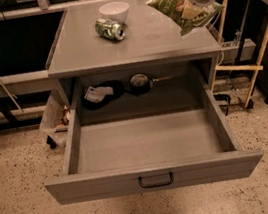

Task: Pick green jalapeno chip bag from top drawer and place on counter

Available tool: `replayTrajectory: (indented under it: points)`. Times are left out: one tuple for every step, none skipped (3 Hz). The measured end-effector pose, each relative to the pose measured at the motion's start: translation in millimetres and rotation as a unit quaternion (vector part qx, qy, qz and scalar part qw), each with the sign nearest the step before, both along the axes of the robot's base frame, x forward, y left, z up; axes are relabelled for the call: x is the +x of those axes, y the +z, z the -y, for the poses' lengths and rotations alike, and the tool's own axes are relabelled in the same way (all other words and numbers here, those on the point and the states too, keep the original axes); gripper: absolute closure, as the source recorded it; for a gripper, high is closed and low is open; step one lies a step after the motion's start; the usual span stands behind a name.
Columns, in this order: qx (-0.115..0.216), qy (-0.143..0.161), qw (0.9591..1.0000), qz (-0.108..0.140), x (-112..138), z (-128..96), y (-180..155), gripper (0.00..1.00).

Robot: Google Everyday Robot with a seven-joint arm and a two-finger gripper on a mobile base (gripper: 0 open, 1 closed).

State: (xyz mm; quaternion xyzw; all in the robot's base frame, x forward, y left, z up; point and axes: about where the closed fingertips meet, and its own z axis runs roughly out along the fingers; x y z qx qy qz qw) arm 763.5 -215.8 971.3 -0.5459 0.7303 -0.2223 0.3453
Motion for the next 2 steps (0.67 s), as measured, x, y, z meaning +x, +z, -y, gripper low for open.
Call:
replayTrajectory:
  points:
    - [-0.012, 0.024, 0.9995, 0.017, 50.9, -15.1, -15.9, 1.0]
    - [-0.031, 0.032, 0.999, 0.005, 107.3, -30.0, -56.6, 1.0]
